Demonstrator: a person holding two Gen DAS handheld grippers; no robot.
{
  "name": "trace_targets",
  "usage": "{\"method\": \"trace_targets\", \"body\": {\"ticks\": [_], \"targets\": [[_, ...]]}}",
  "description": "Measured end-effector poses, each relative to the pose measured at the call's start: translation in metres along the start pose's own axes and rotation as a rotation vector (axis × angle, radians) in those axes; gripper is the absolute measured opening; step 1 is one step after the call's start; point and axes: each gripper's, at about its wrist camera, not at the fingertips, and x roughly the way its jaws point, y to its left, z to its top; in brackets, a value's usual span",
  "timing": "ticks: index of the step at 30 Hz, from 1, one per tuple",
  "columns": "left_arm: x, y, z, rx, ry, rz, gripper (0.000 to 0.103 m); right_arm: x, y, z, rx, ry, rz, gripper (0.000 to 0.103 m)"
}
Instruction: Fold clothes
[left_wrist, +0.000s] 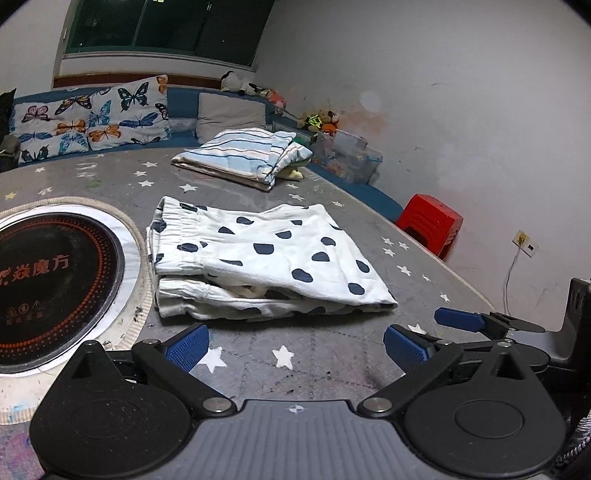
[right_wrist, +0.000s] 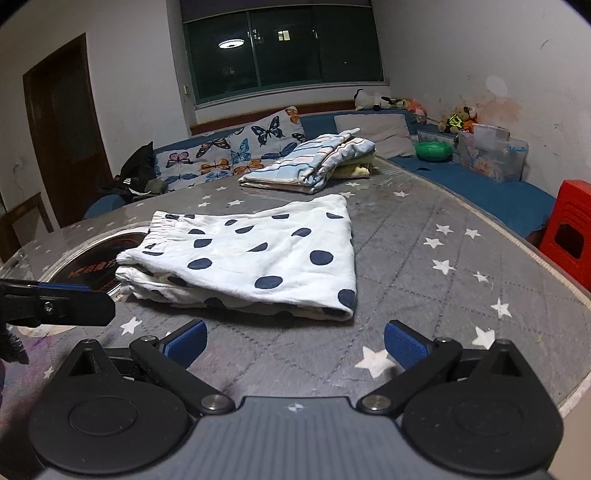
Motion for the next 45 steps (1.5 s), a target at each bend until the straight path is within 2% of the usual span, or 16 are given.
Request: {"method": "trace_targets", "body": {"ticks": [8,16,45], "targets": [[0.001,-0.006,-0.003,0.027,0.021,0.021,0.103,-0.007,0.000,-0.001,0.015,-0.034,-0.006,0.103],[0.004,-0.010,-0.008,0.060,0.052,0.047,0.103,-0.009,0.004,-0.005,-0.026,-0.025,0.007,0.103],[0.018,-0.012,-0.013,0.081,0.102,0.039,0.103,0.001,0.005,-0.007,-0.007,0.001,0.008,0.103]]}}
